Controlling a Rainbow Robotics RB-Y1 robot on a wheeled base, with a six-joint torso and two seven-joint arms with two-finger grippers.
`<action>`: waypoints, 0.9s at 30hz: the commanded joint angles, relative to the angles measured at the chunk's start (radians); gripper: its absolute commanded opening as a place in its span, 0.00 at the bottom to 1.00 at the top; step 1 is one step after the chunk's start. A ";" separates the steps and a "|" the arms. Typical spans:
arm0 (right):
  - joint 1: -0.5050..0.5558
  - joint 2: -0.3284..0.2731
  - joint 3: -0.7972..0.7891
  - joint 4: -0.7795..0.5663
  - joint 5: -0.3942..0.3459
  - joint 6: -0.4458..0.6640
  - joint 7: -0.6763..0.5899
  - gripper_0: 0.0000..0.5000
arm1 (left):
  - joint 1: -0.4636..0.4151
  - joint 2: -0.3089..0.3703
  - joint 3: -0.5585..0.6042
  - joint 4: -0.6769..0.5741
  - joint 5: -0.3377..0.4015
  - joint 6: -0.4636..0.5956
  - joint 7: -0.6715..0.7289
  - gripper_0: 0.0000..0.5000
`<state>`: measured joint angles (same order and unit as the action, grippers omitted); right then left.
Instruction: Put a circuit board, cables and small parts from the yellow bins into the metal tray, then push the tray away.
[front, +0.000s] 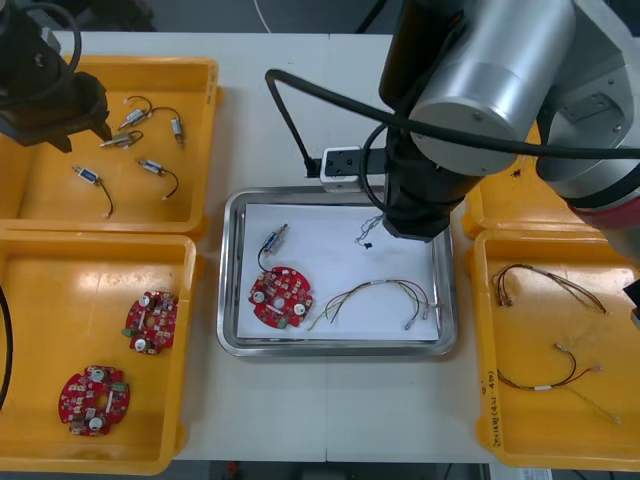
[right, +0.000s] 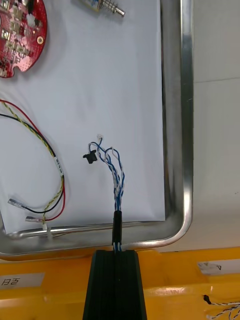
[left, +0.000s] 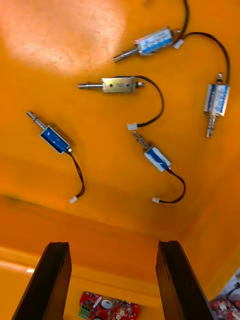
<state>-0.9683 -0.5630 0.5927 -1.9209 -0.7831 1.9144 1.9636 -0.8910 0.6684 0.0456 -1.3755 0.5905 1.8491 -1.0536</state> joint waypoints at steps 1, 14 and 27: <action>-0.036 0.023 0.039 0.028 0.022 -0.044 -0.023 0.00 | 0.009 0.040 0.037 0.076 -0.021 -0.076 0.136 1.00; 0.037 0.044 0.039 0.045 0.068 -0.144 -0.006 0.00 | 0.009 0.039 -0.020 0.230 -0.029 -0.255 0.176 1.00; 0.120 0.032 0.116 0.062 0.208 -0.264 0.020 0.00 | 0.009 0.030 -0.096 0.366 -0.049 -0.412 0.182 1.00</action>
<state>-0.8612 -0.5341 0.6527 -1.8611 -0.6027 1.6867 1.9648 -0.8891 0.6684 -0.0222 -1.0156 0.5609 1.4520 -0.9670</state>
